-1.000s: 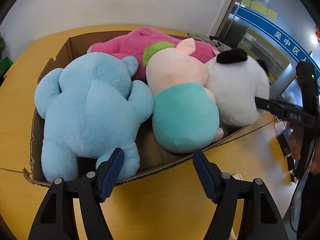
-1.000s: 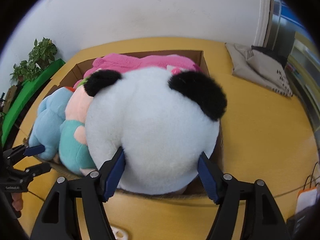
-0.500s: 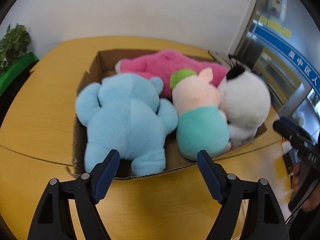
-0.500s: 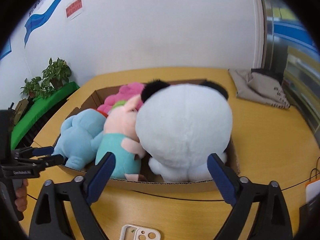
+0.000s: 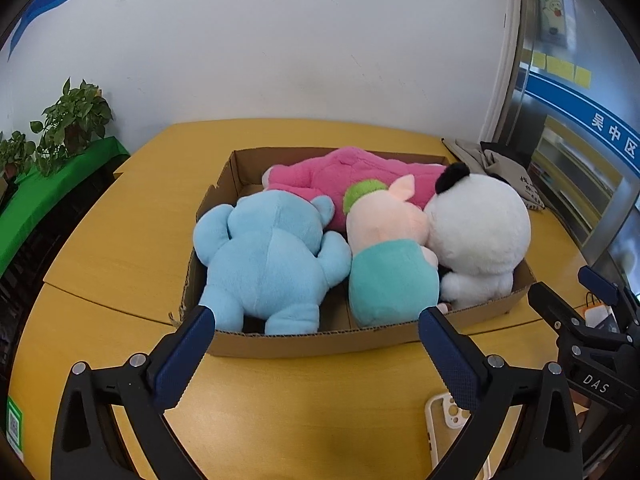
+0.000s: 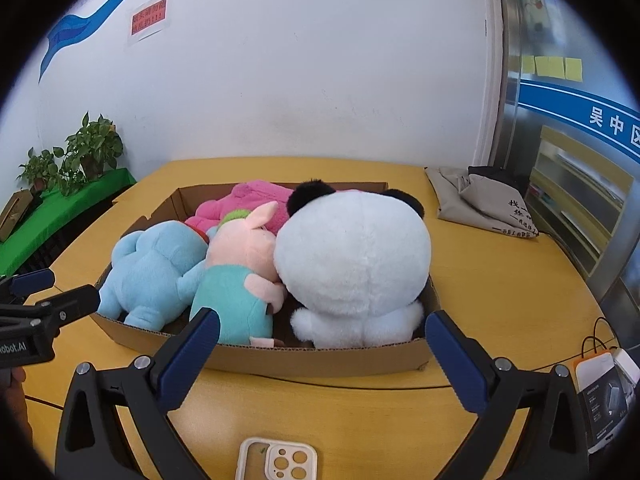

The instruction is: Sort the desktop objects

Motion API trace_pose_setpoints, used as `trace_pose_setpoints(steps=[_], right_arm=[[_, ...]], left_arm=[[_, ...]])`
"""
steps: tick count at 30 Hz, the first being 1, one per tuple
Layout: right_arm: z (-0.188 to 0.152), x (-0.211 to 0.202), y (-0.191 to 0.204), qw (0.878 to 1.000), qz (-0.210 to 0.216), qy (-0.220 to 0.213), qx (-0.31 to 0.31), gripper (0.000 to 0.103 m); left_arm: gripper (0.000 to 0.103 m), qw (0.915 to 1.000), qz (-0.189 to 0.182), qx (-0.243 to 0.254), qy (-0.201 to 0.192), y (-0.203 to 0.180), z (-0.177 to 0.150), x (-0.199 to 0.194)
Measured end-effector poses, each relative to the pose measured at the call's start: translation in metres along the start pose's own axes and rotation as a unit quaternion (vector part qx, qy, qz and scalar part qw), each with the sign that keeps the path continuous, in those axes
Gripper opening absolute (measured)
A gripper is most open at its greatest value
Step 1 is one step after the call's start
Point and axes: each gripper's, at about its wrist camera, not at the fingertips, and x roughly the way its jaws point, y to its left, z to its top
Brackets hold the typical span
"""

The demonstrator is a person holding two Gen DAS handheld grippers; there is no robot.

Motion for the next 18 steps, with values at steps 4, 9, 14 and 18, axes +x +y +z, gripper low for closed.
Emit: trace_pose_setpoints(steps=[4,9,14,18], right_arm=[[-0.0031,-0.0034,-0.0006,1.0,-0.004,0.001,-0.002,0.102],[-0.0042,-0.0058,-0.0006,1.0,-0.002,0.003,-0.003,0.103],[-0.0046,-0.0069,-0.0013,1.0,-0.003,0.004,-0.003,0.103],[-0.005,-0.0075,-0.0006,1.0,-0.002,0.006,-0.003,0.103]], left_arm=[[0.103,0.9999,-0.006,-0.008,0.004,0.0001,-0.0033,-0.0008],[0.103,0.9999,-0.009,-0.006,0.004,-0.0022,-0.0045,-0.0014],[0.103,0.9999,-0.014,-0.001,0.006,-0.0066,-0.0057,-0.0014],[0.103,0.9998,-0.016,-0.002,0.009,-0.0075,-0.0063,-0.0017]])
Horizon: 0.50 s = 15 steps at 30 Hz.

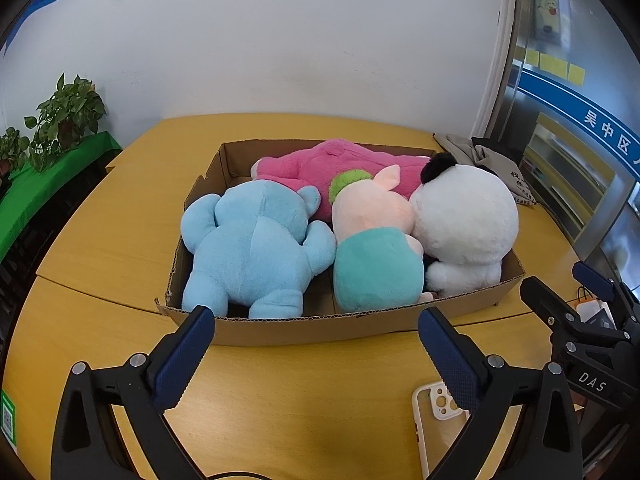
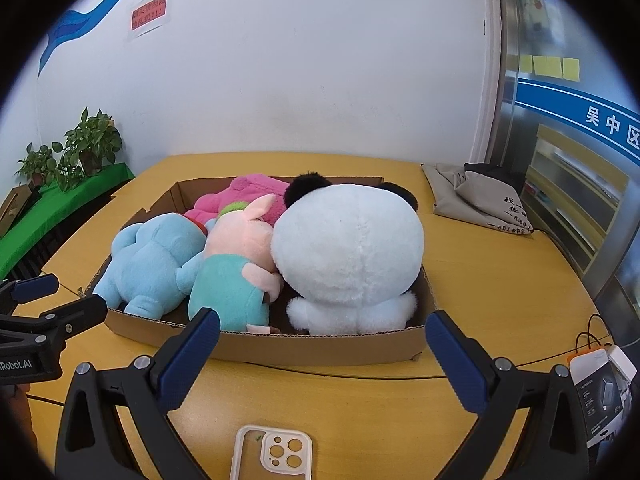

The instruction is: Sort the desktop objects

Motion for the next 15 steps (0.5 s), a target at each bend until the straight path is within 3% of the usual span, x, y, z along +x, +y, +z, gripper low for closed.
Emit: trace_pose_setpoints(steps=[15], right_arm=[[-0.004,-0.0024,0.0023,1.0,-0.001,0.006,-0.001,0.103]], left_arm=[[0.103,0.9999,-0.007,0.007,0.002,-0.0034,-0.004,-0.0038]])
